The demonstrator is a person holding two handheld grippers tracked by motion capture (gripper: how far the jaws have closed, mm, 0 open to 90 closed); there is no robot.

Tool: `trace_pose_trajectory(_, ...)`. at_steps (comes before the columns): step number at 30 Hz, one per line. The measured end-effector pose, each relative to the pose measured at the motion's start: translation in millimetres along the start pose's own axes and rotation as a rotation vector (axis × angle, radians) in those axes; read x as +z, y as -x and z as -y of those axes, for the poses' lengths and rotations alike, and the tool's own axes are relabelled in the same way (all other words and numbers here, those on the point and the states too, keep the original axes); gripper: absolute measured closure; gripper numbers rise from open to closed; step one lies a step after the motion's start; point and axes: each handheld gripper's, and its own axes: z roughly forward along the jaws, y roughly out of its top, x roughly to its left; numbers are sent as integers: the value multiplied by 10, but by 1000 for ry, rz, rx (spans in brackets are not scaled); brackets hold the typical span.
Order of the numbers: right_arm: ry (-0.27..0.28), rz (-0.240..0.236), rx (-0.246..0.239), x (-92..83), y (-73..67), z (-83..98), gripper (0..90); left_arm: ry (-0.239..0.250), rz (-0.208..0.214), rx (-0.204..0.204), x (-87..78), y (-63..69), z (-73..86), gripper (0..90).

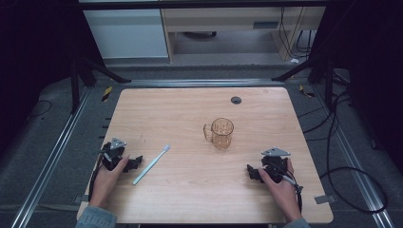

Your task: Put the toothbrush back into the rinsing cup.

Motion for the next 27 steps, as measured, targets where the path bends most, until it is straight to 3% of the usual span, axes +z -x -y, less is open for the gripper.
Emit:
trace_pose_trajectory(7, -1, -1, -1, -5, -3, 5, 5, -15, -6, -12, -68, 23, 1, 53)
trace_pose_trajectory(11, -1, -1, 0, -6, -4, 5, 5, 20, -19, -22, -222, 86, -125, 52)
trace_pose_trajectory(14, -1, -1, 0, -6, -4, 5, 5, 17, 9, 23, -315, 195, -268, 52)
trace_pose_trajectory(15, -1, -1, 0, -6, -4, 5, 5, -4, 10, 66, -361, 273, -362, 51)
trace_pose_trajectory(18, -1, -1, 0, -6, -4, 5, 5, -14, 22, 86, -407, 338, -460, 49)
trace_pose_trajectory(21, -1, -1, 0, -6, -4, 5, 5, -74, 45, 148, -463, 488, -632, 70)
trace_pose_trajectory(27, -1, -1, 0, -5, -4, 5, 5, -143, 53, 198, -471, 665, -752, 84)
